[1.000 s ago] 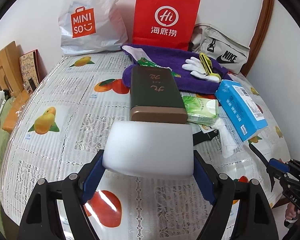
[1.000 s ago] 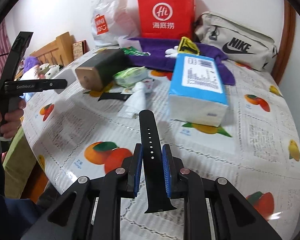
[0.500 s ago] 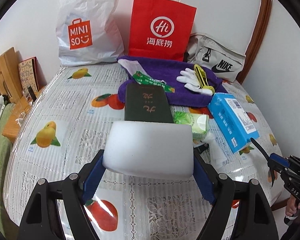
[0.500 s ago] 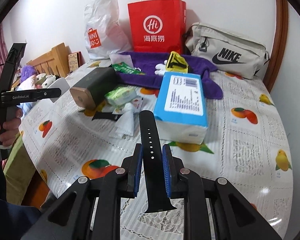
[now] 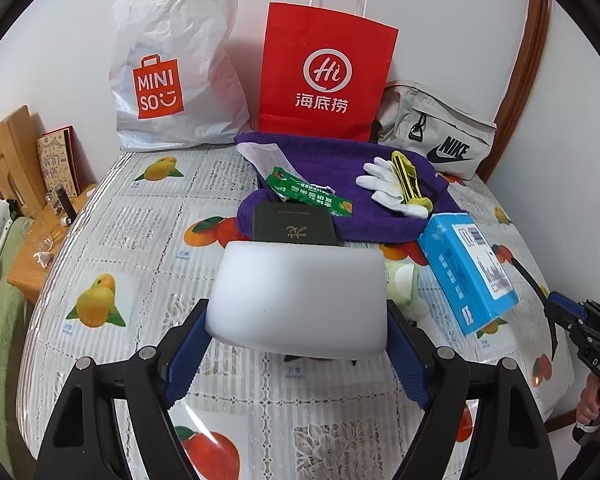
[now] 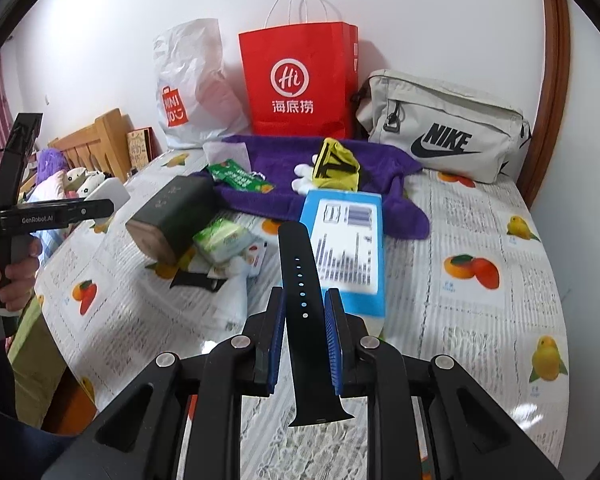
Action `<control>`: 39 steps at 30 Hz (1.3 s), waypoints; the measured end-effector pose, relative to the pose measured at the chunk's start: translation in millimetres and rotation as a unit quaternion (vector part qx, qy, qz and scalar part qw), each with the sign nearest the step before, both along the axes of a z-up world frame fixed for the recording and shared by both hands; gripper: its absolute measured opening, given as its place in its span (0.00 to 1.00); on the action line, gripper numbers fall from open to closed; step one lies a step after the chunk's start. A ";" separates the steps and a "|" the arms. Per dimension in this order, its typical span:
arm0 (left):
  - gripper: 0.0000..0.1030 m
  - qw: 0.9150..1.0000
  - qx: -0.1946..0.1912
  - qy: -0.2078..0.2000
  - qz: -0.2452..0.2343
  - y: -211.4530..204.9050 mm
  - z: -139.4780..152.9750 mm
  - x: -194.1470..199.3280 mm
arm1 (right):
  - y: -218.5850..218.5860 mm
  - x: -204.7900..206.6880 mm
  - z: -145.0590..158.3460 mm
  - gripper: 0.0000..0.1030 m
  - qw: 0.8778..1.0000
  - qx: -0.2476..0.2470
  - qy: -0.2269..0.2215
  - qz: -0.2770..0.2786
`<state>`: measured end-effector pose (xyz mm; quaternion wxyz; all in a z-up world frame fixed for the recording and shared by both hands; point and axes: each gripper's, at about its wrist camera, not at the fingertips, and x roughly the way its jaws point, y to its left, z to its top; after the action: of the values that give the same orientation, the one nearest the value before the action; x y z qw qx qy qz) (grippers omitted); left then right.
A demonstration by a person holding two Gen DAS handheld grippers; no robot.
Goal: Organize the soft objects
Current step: 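Carry the foam block and watch strap with both tools over the purple towel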
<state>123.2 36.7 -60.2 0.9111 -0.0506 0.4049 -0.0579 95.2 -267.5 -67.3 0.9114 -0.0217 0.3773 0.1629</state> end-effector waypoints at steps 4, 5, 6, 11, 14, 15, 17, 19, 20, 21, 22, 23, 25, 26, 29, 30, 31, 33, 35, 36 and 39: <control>0.78 1.000 0.001 0.000 0.004 0.7 2.4 7.4 | 0.0 13.9 3.6 0.19 1.000 0.004 -0.003 0.001; 0.78 1.000 0.002 0.001 0.005 0.6 2.7 9.2 | 0.2 16.7 4.2 0.19 1.000 0.005 -0.004 0.001; 0.78 1.000 0.002 0.001 0.006 0.6 3.3 11.2 | 0.7 21.9 4.5 0.19 1.000 0.006 -0.004 0.002; 0.78 1.000 0.006 0.002 0.008 0.4 6.9 21.1 | 2.4 41.4 5.9 0.19 1.000 0.012 -0.003 0.005; 0.78 1.000 0.006 0.001 0.008 0.4 7.3 23.9 | 2.8 51.8 6.8 0.19 1.000 0.015 -0.003 0.004; 0.78 1.000 0.006 0.002 0.009 0.6 8.1 27.5 | 2.5 57.3 7.3 0.19 1.000 0.016 -0.003 0.002; 0.78 1.000 0.005 0.002 0.010 1.3 10.3 35.3 | 2.9 64.8 8.6 0.19 1.000 0.017 -0.003 0.001; 0.78 1.000 0.005 0.002 0.010 1.2 12.7 42.5 | 3.7 72.8 10.6 0.19 1.000 0.017 -0.004 0.000; 0.78 1.000 0.005 0.003 0.009 0.4 13.5 45.3 | 4.2 75.3 11.4 0.19 1.000 0.017 -0.004 0.000; 0.78 1.000 0.006 0.002 0.009 -0.2 14.1 48.0 | 4.4 79.2 12.7 0.19 1.000 0.018 -0.005 -0.001; 0.78 1.000 0.007 0.003 0.009 -0.5 15.4 52.1 | 5.1 83.0 14.2 0.19 1.000 0.018 -0.006 0.000; 0.78 1.000 0.008 0.002 0.009 -1.1 16.2 54.9 | 5.2 85.5 14.9 0.19 1.000 0.019 -0.006 0.000; 0.78 1.000 0.009 0.002 0.009 -1.4 18.1 62.9 | 6.0 93.8 17.6 0.19 1.000 0.020 -0.009 0.001; 0.78 1.000 0.008 0.002 0.009 -1.3 19.0 65.5 | 6.5 97.5 18.7 0.19 1.000 0.021 -0.010 0.001; 0.78 1.000 0.007 0.002 0.011 -0.8 20.7 76.0 | 7.1 109.2 20.3 0.19 1.000 0.024 -0.010 0.000; 0.78 1.000 0.007 0.004 0.011 -1.0 20.8 80.0 | 7.0 114.6 21.0 0.19 1.000 0.024 -0.012 -0.001; 0.78 1.000 0.007 0.004 0.011 -1.3 21.0 83.2 | 7.3 118.3 21.5 0.19 1.000 0.025 -0.013 -0.002; 0.78 1.000 0.011 0.006 0.010 -2.8 21.3 90.9 | 6.3 125.4 22.0 0.19 1.000 0.028 -0.014 -0.003; 0.78 1.000 0.011 0.006 0.008 -3.9 21.8 96.2 | 5.8 132.7 21.8 0.19 0.999 0.029 -0.015 -0.004; 0.78 1.000 0.010 0.007 0.007 -4.4 21.9 99.7 | 5.2 137.5 21.6 0.19 0.999 0.031 -0.015 -0.006; 0.78 1.000 0.005 0.008 0.007 -5.2 21.3 109.8 | 5.4 149.2 21.4 0.19 0.999 0.033 -0.016 -0.002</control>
<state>232.9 31.5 -38.9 0.9085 -0.0489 0.4121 -0.0492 244.4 -262.0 -45.9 0.9178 0.0064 0.3576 0.1727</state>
